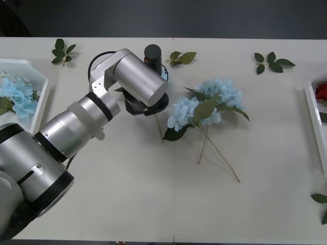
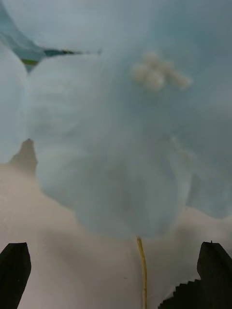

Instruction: Put the red flowers into the right box and the blue flowers into the left box

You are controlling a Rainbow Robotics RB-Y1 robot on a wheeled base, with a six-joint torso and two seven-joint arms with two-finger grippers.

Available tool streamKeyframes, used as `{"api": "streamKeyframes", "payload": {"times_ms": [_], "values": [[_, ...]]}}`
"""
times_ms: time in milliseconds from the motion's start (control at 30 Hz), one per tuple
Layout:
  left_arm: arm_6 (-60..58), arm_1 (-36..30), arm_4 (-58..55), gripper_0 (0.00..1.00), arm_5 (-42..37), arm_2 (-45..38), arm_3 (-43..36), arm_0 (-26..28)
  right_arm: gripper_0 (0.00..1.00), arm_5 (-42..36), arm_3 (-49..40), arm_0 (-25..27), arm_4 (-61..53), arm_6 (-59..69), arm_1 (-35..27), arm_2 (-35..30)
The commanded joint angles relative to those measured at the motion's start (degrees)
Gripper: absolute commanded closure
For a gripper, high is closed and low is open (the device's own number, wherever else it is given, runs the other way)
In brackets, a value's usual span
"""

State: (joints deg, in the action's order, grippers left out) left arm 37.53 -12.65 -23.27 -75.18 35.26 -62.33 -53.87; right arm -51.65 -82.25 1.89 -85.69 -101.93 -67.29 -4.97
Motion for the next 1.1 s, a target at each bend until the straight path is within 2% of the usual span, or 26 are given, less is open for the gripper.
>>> {"api": "streamKeyframes", "payload": {"times_ms": [33, 367, 633, 833, 1100], "values": [[2.1, 1.3, -0.1, 0.00, 2.2, 1.7, 2.9, -3.7, 0.16, -2.1, -9.2, 0.2, 3.3, 12.8, -2.7, -1.4], [3.1, 4.2, 0.9, 0.00, 4.6, 1.7, 9.5, -5.4, 0.16, -13.5, -32.7, 0.3, 19.8, 43.6, -1.5, -1.3], [3.1, 4.3, 1.2, 0.00, 5.6, 3.9, 10.9, -5.4, 0.16, -21.2, -43.6, -1.3, 28.7, 58.7, 1.8, 1.5], [3.3, 4.5, 1.0, 0.00, 5.8, 4.2, 11.7, -5.4, 0.17, -25.2, -46.8, -8.7, 36.3, 70.4, 4.6, 11.9], [3.5, 4.6, 1.0, 0.00, 7.9, 5.6, 13.3, -5.4, 0.16, -27.7, -44.8, -19.5, 46.3, 80.8, 9.5, 27.3]]}}
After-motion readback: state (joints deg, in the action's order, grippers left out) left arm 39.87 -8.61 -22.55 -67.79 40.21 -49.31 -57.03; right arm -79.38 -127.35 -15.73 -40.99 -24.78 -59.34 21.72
